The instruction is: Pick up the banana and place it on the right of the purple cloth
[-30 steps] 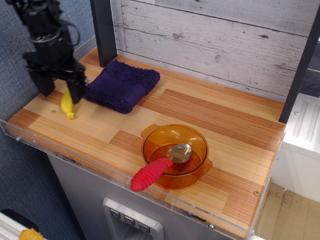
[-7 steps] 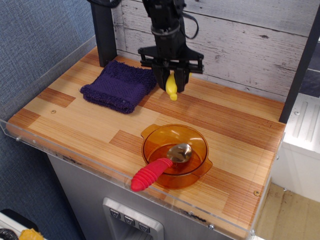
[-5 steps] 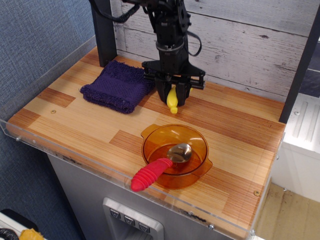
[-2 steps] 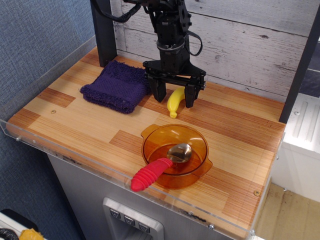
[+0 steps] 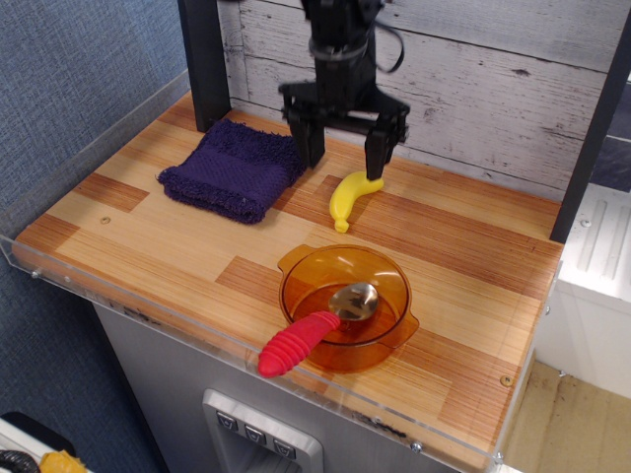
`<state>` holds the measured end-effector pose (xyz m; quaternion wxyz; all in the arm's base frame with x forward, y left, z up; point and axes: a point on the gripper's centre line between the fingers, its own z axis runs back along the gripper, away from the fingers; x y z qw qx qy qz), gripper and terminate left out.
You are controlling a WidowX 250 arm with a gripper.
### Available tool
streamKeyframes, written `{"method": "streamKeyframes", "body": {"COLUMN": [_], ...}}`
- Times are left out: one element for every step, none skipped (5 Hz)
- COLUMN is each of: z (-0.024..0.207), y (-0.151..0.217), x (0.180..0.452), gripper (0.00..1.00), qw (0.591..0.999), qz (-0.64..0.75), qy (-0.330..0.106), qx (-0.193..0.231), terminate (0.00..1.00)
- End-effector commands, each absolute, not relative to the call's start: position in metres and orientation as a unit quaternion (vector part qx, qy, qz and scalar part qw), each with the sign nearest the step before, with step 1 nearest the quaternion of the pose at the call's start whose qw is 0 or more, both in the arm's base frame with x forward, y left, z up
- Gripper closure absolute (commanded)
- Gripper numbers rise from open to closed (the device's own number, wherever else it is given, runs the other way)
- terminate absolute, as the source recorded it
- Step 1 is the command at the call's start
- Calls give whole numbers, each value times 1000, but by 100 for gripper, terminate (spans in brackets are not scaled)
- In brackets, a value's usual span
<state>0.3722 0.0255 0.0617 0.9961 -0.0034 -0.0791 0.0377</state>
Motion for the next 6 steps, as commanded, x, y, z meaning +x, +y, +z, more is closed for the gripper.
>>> {"method": "streamKeyframes", "body": {"z": [120,122,116,109,99,91], "y": [50,67,85,99,116,131], "x": [327,294,264,240,217,201], "gripper": [0,0,0,0,0,0], "qw": [997,997,995,991,987,987], "qz": [10,46,90,128,149,147], "qy": [-76,-56,-37,-24,-19,-15], "qx": [15,34,32,44,59,65], "terminate": [0,0,0,0,0,0]}}
